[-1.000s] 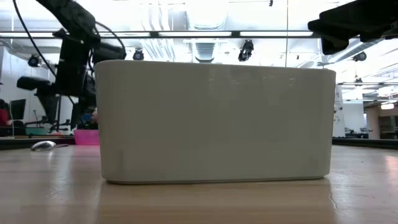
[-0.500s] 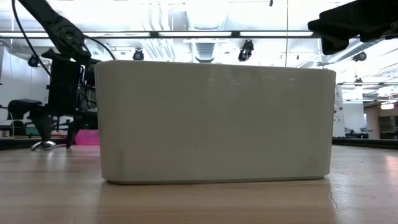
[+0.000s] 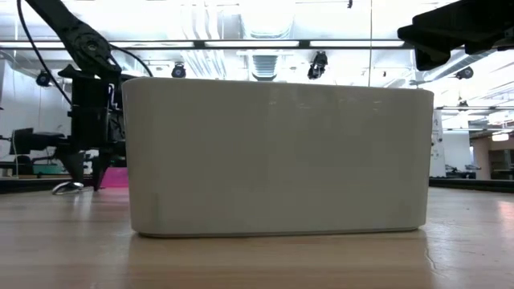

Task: Pick & Place Food Item
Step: Put the silver spoon into the gray bin

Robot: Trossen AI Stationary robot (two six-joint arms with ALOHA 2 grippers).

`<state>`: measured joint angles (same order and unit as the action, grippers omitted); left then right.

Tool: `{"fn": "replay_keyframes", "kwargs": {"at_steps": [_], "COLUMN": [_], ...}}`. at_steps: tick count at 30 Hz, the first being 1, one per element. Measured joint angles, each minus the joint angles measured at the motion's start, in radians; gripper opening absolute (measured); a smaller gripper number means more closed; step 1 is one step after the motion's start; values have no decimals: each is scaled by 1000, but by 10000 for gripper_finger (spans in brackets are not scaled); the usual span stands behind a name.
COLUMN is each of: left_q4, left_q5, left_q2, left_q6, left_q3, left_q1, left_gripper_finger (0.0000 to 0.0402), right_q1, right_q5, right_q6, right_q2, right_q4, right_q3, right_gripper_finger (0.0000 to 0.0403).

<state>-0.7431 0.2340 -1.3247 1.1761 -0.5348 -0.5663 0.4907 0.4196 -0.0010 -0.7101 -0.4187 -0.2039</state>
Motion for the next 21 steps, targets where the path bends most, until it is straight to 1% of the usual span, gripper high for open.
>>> {"fn": "replay_keyframes", "kwargs": {"at_steps": [5, 9, 11, 15, 21], "left_q4": [7, 0, -1, -1, -1], "left_q5": [-4, -3, -3, -3, -3], "left_q2": [1, 2, 2, 2, 2], "left_q6": [1, 1, 1, 1, 1], "left_q3": [2, 2, 2, 2, 2], "left_q1": [0, 0, 1, 1, 1], "left_gripper_finger": [46, 9, 6, 14, 16], "right_q1": [0, 0, 0, 0, 0], "right_q5": [0, 0, 0, 0, 0], "right_q6": [0, 0, 0, 0, 0], "right_q2": [0, 0, 0, 0, 0], "right_q4": [0, 0, 0, 0, 0], "right_q3": [0, 0, 0, 0, 0], "right_gripper_finger": [130, 130, 130, 130, 130]}}
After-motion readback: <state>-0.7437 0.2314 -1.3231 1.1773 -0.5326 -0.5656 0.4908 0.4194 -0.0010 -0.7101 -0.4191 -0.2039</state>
